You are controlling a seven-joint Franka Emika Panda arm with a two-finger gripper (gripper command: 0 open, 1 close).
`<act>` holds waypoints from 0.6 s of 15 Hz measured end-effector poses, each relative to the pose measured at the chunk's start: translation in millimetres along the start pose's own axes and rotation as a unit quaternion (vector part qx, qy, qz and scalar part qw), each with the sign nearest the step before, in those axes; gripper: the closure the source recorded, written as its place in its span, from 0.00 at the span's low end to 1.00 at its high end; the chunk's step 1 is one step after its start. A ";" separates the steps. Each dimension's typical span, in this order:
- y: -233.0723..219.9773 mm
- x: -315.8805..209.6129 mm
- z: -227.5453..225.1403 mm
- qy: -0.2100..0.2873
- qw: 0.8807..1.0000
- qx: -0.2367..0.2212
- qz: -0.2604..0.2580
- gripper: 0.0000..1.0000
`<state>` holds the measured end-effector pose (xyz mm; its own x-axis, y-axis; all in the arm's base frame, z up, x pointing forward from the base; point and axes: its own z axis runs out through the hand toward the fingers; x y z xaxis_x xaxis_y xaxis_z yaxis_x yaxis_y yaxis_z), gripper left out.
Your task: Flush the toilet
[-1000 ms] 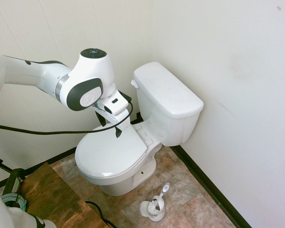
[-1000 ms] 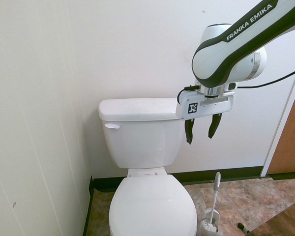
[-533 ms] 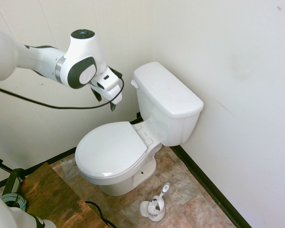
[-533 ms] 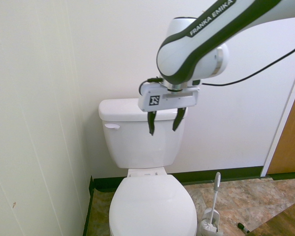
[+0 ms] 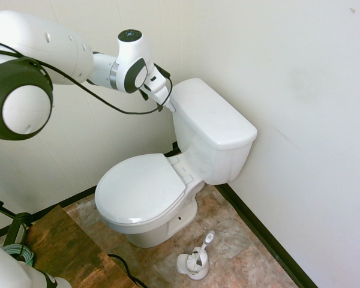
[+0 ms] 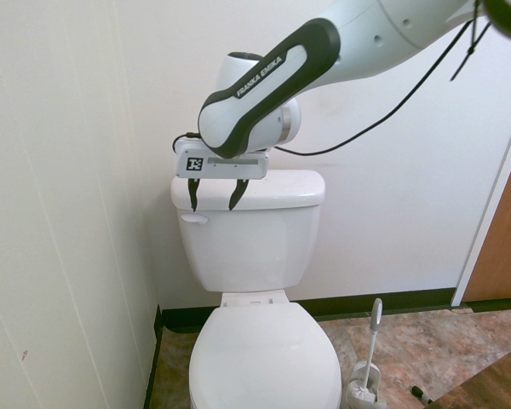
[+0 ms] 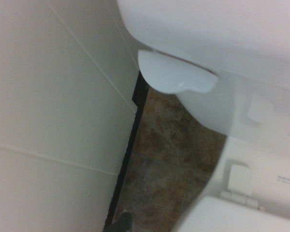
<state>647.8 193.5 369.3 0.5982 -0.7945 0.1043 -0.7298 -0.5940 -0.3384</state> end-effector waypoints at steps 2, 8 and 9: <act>-21.1 2.4 13.7 0.008 1.000 0.001 0.000 0.00; -54.2 17.0 46.8 0.028 1.000 -0.013 0.007 1.00; -56.4 20.3 52.1 0.030 0.999 -0.013 0.007 1.00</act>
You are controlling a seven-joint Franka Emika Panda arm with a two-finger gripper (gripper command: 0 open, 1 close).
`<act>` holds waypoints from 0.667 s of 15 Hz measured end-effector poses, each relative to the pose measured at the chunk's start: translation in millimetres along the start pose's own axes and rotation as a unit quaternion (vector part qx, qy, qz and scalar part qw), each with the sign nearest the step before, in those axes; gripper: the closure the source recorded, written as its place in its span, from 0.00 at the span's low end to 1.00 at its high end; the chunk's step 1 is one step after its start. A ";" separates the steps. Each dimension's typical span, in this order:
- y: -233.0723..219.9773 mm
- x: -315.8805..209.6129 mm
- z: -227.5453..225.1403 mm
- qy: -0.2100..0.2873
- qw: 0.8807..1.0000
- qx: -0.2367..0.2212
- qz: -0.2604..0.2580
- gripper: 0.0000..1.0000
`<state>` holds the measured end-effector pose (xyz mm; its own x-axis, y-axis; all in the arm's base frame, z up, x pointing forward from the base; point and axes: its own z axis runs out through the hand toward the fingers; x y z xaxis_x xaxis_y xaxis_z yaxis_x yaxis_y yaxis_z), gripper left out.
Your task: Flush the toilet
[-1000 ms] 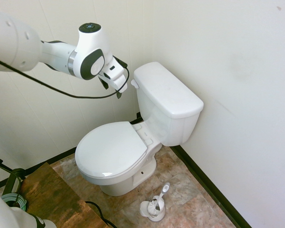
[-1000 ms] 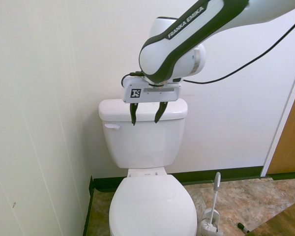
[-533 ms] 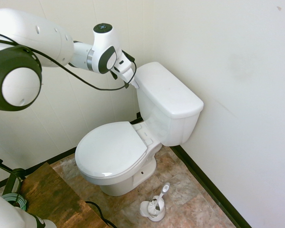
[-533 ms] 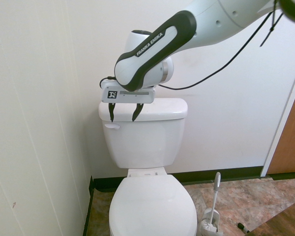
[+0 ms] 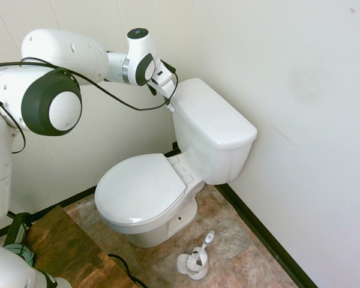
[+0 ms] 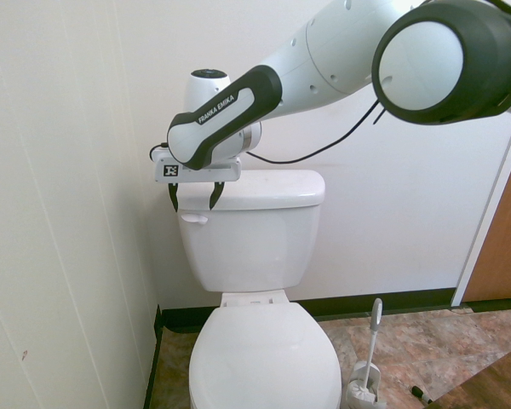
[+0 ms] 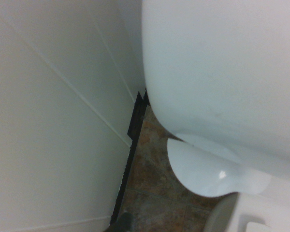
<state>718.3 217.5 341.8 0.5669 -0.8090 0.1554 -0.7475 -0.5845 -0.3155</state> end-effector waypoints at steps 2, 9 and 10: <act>-4.1 7.6 4.2 0.005 1.000 0.002 0.003 1.00; -16.8 10.4 -4.3 0.006 1.000 0.012 0.005 1.00; -17.5 10.1 -4.1 0.005 1.000 0.012 0.005 1.00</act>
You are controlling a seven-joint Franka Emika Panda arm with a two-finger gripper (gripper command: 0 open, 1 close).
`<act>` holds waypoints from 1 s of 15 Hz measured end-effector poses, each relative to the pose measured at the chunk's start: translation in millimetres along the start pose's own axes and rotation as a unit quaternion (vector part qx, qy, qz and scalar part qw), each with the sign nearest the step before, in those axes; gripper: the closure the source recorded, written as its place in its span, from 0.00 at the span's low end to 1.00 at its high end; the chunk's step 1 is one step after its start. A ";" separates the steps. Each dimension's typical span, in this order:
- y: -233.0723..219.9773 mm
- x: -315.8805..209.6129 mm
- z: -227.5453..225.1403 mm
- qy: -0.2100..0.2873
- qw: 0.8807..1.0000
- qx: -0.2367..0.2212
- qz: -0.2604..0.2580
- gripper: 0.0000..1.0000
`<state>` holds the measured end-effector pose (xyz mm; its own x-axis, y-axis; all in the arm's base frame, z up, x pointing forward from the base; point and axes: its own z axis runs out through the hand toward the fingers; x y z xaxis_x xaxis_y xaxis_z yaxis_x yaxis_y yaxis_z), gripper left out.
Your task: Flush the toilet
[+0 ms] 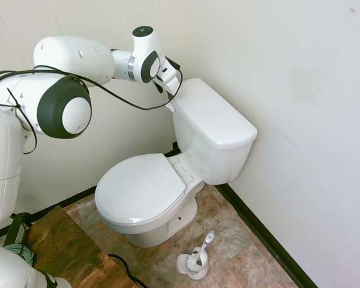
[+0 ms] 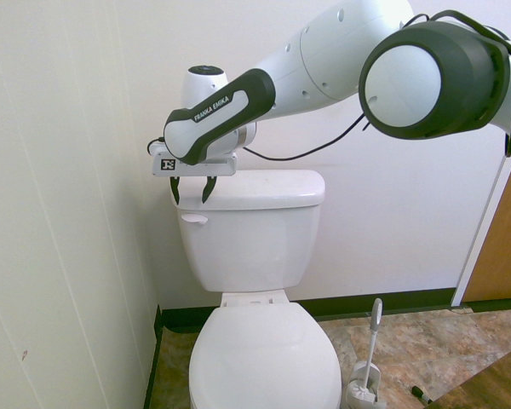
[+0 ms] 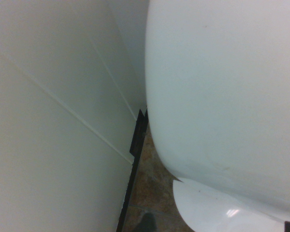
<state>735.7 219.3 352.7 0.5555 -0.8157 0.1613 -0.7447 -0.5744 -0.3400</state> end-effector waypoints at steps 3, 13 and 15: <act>-1.0 2.3 2.9 -0.004 1.000 0.002 0.006 1.00; 5.3 12.0 28.1 -0.018 1.000 -0.007 0.016 1.00; 6.3 12.1 36.2 -0.019 1.000 -0.009 0.016 1.00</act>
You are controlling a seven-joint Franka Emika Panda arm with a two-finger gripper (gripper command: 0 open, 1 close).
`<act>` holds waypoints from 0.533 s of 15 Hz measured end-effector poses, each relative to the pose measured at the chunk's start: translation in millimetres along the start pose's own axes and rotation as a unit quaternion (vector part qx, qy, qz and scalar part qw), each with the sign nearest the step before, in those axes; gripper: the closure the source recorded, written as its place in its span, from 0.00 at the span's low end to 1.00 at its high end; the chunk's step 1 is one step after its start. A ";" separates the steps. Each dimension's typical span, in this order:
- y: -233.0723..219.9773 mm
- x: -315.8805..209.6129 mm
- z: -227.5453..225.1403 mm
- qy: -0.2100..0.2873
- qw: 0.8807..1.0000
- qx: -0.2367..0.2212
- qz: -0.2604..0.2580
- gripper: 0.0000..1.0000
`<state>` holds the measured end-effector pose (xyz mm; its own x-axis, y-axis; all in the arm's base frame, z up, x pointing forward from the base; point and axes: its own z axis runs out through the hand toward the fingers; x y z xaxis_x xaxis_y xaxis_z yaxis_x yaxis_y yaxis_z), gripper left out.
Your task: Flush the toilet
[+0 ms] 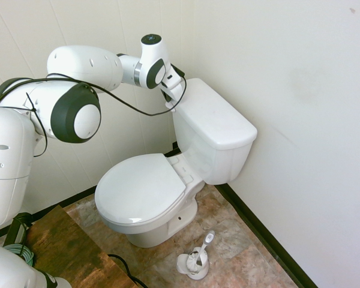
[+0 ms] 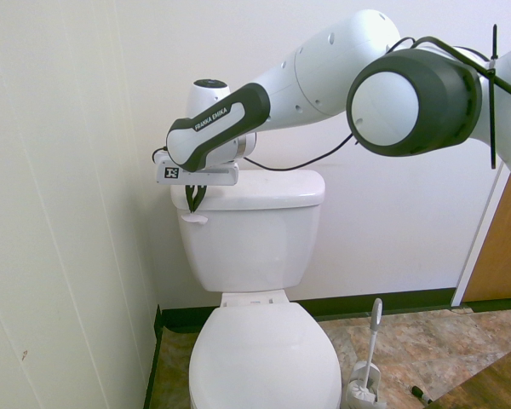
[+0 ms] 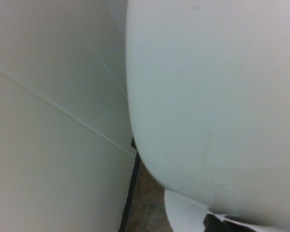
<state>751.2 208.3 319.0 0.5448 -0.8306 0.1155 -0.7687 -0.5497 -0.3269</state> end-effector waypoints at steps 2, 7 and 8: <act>0.8 -1.1 5.8 -0.001 1.000 -0.002 -0.001 1.00; 2.8 -6.2 23.3 -0.004 1.000 -0.007 -0.004 1.00; 2.9 -8.1 26.7 -0.005 1.000 -0.008 -0.005 1.00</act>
<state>753.5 215.8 292.1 0.5555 -0.8243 0.1090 -0.7688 -0.5591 -0.3104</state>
